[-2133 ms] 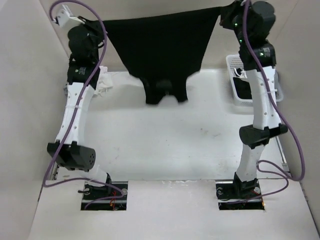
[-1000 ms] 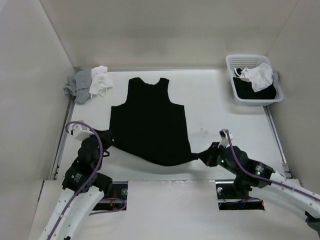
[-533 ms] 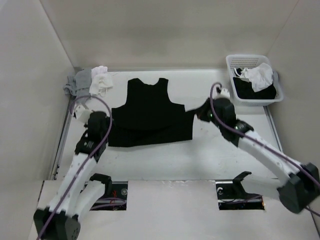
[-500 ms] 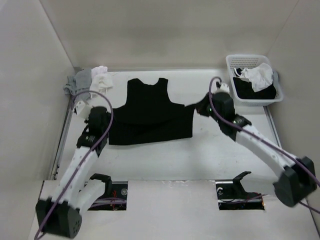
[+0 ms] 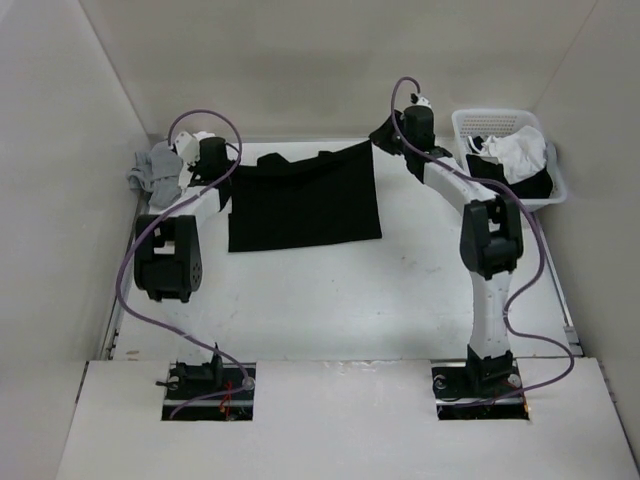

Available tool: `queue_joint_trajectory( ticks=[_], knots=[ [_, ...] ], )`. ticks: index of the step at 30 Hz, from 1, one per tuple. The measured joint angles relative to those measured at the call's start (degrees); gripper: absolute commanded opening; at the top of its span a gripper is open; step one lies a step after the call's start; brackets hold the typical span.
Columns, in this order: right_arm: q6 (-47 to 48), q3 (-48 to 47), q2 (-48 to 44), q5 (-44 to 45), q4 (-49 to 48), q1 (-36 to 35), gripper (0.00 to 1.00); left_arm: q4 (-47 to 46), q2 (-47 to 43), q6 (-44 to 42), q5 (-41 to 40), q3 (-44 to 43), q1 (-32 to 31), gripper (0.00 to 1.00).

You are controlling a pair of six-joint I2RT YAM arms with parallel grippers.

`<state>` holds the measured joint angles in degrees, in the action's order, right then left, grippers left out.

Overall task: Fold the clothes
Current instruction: Fold the tank top

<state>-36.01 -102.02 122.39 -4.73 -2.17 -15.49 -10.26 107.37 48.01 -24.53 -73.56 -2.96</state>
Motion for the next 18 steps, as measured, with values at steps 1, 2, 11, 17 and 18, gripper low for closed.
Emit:
queue_joint_trajectory(
  ticks=[1,2,11,17,18],
  knots=[
    [-0.5,-2.4,2.6,-0.2,0.0,0.2,0.44,-0.5,2.1,-0.2,0.4,-1.2,0.3,0.24],
    [-0.7,-4.2,4.9,-0.3,-0.1,0.3,0.51,-0.8,3.4,-0.2,0.8,-1.6,0.5,0.24],
    [-1.8,18.5,-5.2,-0.4,-3.3,-0.3,0.18,-6.1,-13.3,-1.8,-0.5,20.1,-4.9,0.31],
    [-4.3,41.9,-21.6,2.1,-9.2,-3.1,0.05,-7.0,-34.3,-1.1,0.2,38.0,-11.3,0.39],
    [-4.8,45.0,-23.6,2.7,-10.3,-4.0,0.09,-6.2,-36.6,-0.6,0.7,40.7,-10.3,0.41]
  ],
)
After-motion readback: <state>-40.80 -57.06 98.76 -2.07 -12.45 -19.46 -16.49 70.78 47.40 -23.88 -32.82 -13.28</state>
